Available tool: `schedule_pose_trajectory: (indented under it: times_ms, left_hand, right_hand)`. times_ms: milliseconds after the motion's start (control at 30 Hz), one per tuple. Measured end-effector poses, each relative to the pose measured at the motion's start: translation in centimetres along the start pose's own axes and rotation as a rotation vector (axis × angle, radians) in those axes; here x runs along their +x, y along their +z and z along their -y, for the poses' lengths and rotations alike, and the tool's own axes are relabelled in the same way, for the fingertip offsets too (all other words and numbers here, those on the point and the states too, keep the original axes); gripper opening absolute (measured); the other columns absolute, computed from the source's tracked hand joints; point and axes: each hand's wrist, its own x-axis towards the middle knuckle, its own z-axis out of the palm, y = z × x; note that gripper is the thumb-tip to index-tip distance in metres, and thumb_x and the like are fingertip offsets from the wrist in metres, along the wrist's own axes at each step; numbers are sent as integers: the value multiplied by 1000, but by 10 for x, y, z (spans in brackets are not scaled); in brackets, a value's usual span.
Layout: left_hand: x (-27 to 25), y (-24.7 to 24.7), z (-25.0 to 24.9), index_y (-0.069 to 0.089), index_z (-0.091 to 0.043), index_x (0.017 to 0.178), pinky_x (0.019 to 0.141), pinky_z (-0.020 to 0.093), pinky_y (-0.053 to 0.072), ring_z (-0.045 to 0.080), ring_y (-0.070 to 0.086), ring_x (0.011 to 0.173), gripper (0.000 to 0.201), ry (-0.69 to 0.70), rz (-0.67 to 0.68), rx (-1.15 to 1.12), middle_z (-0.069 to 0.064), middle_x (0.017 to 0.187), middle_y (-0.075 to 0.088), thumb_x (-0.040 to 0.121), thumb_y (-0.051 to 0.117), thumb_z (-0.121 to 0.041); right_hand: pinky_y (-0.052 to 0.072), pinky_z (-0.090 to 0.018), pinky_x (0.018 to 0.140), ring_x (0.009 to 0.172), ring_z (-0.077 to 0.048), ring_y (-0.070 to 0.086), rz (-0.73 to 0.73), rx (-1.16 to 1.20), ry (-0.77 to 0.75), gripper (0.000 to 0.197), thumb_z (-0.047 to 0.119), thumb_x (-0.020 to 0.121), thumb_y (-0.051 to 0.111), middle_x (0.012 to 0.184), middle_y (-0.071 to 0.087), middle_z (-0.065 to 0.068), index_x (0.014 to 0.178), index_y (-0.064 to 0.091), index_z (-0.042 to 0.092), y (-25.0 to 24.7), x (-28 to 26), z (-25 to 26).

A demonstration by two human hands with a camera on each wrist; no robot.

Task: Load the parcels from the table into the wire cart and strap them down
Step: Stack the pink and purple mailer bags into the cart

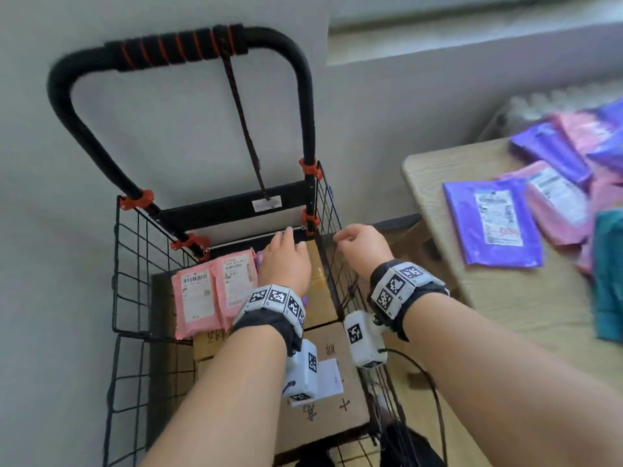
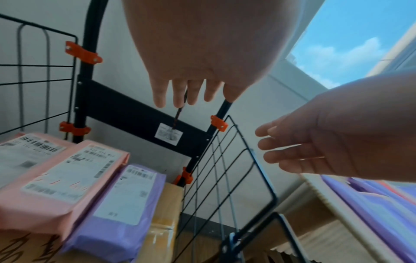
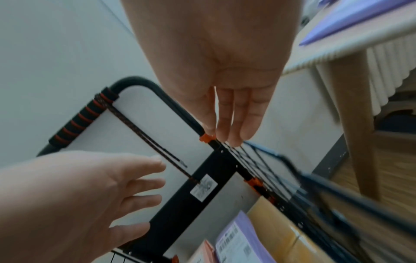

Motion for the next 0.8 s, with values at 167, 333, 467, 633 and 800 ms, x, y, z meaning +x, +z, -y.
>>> schedule_pose_trajectory:
  times_ms: [167, 333, 467, 633, 800]
  left_hand:
    - [-11, 12, -59, 25, -17, 151, 119, 36, 18, 21, 22, 145, 52, 73, 1, 27, 2, 158, 24, 102, 29, -33]
    - [-25, 49, -123, 25, -17, 151, 116, 36, 22, 22, 24, 143, 51, 112, 35, 8, 1, 156, 26, 102, 28, -33]
    - [-37, 90, -174, 25, -16, 150, 115, 36, 22, 24, 25, 143, 51, 126, 87, -5, 2, 156, 27, 102, 29, -31]
    - [-44, 144, -217, 40, -14, 139, 108, 39, 31, 32, 39, 132, 43, 122, 165, -27, 9, 142, 42, 97, 38, -22]
    - [-41, 189, -245, 31, -11, 142, 108, 41, 32, 38, 40, 128, 50, 18, 269, -24, 14, 144, 38, 94, 40, -21]
  right_hand:
    - [50, -27, 82, 94, -22, 64, -119, -10, 27, 28, 13, 88, 47, 101, 70, -2, 99, 70, 24, -57, -3, -32]
    - [45, -29, 88, 107, -23, 60, -208, 30, 139, 31, 10, 89, 46, 112, 65, -1, 110, 65, 22, -116, -2, -91]
    - [48, -35, 91, 107, -24, 59, -242, 8, 185, 38, 8, 86, 45, 122, 60, -3, 117, 62, 21, -160, -2, -141]
    - [47, -32, 91, 108, -28, 59, -287, 48, 238, 44, 7, 84, 48, 127, 57, -9, 125, 57, 19, -201, 9, -191]
    - [44, -35, 98, 119, -31, 54, -272, -6, 263, 52, 8, 85, 49, 138, 50, -12, 136, 48, 15, -227, 20, -224]
